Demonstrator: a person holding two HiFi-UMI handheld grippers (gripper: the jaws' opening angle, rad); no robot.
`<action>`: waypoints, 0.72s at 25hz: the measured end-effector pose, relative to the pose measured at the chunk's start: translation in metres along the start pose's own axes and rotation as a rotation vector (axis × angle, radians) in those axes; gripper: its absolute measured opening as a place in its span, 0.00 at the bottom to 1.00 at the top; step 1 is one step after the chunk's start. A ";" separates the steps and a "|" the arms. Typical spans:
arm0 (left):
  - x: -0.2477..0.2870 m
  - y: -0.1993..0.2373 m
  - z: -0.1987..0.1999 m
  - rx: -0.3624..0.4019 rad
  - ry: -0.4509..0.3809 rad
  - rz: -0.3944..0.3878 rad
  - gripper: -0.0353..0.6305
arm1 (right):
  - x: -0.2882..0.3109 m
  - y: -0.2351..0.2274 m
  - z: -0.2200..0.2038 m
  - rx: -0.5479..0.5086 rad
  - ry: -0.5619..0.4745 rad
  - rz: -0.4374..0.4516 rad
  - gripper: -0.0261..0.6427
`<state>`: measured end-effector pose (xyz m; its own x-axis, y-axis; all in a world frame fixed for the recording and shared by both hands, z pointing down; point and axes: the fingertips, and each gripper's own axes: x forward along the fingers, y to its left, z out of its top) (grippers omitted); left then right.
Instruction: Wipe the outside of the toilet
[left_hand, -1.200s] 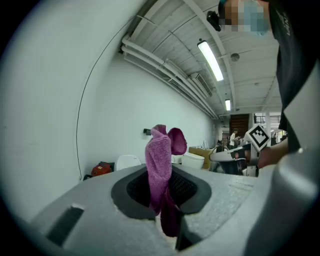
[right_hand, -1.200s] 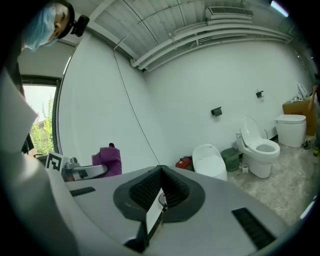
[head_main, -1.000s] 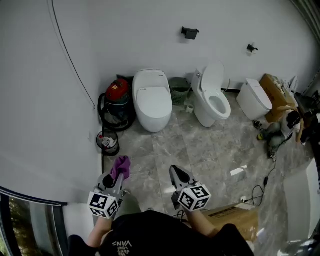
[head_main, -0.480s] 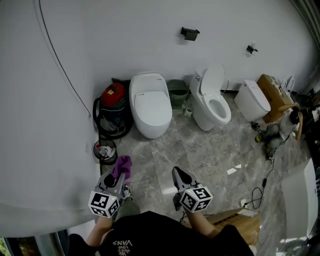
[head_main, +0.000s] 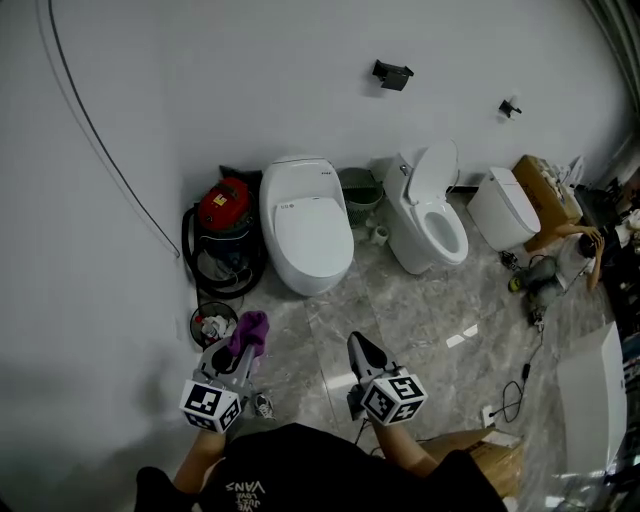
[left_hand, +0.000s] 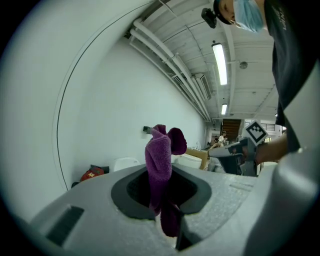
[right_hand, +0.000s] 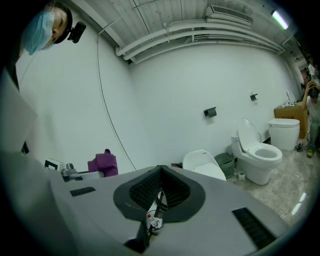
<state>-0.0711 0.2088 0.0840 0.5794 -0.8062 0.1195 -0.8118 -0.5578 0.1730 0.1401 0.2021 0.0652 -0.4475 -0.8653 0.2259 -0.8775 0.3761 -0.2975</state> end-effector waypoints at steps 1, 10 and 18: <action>0.004 0.008 0.001 -0.004 -0.004 -0.005 0.14 | 0.010 0.002 0.001 -0.003 0.003 -0.003 0.04; 0.035 0.069 -0.004 -0.022 0.008 -0.017 0.14 | 0.079 0.011 0.006 -0.005 0.026 0.001 0.04; 0.074 0.096 -0.010 -0.005 0.018 0.037 0.14 | 0.137 -0.011 0.005 -0.004 0.064 0.085 0.04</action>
<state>-0.1052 0.0972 0.1188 0.5503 -0.8226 0.1434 -0.8323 -0.5265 0.1734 0.0889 0.0779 0.0946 -0.5300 -0.8074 0.2592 -0.8367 0.4482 -0.3145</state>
